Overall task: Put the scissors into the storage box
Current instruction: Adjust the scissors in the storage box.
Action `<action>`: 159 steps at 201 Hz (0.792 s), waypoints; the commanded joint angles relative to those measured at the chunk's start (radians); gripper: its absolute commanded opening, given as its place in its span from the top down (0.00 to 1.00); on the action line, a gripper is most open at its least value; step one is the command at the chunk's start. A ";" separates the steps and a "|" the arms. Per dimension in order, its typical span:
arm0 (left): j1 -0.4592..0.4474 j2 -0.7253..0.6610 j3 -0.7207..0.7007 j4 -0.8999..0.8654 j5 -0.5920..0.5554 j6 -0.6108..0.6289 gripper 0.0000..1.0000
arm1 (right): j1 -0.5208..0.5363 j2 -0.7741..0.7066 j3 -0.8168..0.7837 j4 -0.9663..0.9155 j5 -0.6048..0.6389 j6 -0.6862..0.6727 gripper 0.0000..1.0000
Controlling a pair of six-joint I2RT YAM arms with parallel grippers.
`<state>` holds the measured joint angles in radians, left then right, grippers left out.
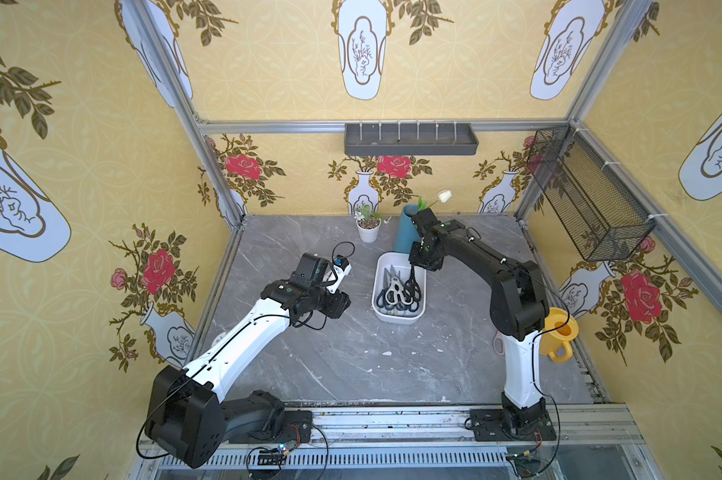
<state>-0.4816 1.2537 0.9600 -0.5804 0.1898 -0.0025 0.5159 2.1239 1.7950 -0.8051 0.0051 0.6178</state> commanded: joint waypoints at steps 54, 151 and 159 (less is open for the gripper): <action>0.001 0.008 -0.010 0.020 -0.020 0.022 0.44 | 0.014 0.051 0.022 0.064 -0.125 -0.075 0.64; 0.000 0.007 -0.016 0.025 -0.018 0.019 0.44 | 0.059 -0.091 -0.071 0.065 -0.097 -0.063 0.63; 0.000 0.007 -0.017 0.024 -0.015 0.017 0.44 | 0.062 -0.142 -0.094 0.060 -0.073 -0.062 0.61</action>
<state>-0.4816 1.2598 0.9516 -0.5758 0.1680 0.0074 0.5766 2.0853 1.7393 -0.7609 -0.1448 0.5438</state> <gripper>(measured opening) 0.559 0.373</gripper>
